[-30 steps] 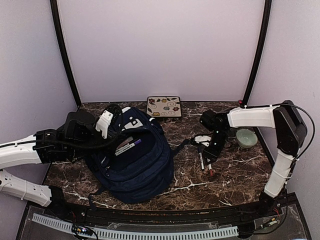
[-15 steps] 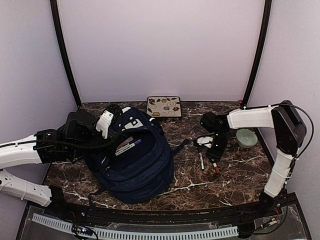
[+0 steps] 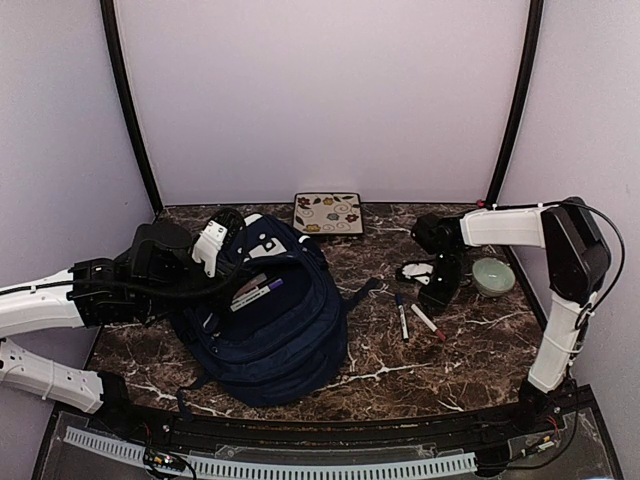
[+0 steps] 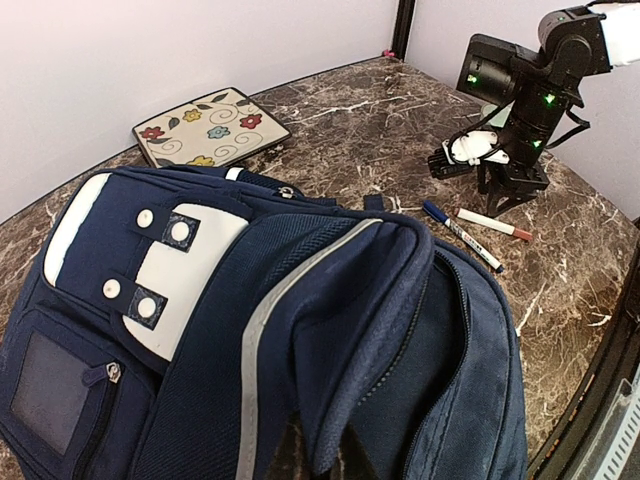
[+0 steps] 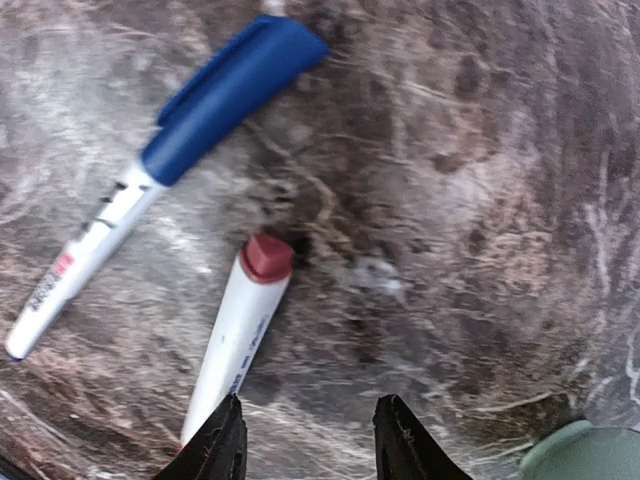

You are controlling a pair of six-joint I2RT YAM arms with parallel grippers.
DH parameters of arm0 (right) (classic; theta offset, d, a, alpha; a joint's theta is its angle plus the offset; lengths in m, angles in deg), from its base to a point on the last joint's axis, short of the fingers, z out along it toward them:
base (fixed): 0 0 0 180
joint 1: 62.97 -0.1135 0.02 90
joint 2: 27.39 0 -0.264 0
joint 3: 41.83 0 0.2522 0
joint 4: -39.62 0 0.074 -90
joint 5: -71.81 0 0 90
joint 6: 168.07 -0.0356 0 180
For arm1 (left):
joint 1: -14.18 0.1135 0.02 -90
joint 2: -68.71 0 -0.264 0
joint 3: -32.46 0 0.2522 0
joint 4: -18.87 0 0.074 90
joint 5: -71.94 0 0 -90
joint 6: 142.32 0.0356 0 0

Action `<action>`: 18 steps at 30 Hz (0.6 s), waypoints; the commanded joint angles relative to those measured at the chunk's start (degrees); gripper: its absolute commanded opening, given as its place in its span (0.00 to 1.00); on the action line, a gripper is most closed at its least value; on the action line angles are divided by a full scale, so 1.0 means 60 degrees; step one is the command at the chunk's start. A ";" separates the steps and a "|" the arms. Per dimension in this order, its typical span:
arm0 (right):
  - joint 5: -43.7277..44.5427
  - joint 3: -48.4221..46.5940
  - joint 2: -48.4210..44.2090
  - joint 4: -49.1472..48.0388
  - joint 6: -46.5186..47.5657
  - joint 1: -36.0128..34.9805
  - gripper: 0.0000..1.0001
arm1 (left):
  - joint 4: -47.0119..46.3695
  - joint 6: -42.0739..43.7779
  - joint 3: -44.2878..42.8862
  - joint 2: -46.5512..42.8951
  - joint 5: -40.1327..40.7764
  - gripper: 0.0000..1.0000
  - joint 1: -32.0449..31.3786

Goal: Pack the student bag
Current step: Pick up the pen from the center of the board.

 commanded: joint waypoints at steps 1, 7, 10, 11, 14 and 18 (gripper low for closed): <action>-0.0937 -0.0075 -0.0022 0.0398 -0.0459 0.0021 0.45 | -0.0919 -0.0008 -0.0096 -0.0251 0.0278 0.00 -0.0039; -0.1385 -0.0142 -0.0175 0.0489 -0.0663 0.0022 0.45 | -0.0966 -0.0016 -0.0094 -0.0200 0.0251 0.00 -0.0039; -0.1649 0.0007 -0.0132 0.0523 -0.0663 0.0021 0.43 | -0.0997 -0.0032 -0.0061 -0.0180 0.0221 0.00 -0.0039; -0.1715 0.0066 -0.0120 0.0492 -0.0655 0.0021 0.42 | -0.0997 -0.0043 -0.0052 -0.0178 0.0209 0.00 -0.0039; -0.1838 0.0242 -0.0202 0.0372 -0.0622 0.0029 0.39 | -0.1001 -0.0066 -0.0031 -0.0178 0.0190 0.00 -0.0039; -0.1996 0.0318 -0.0281 0.0291 -0.0649 0.0025 0.36 | -0.1013 -0.0054 -0.0045 -0.0164 0.0201 0.00 -0.0039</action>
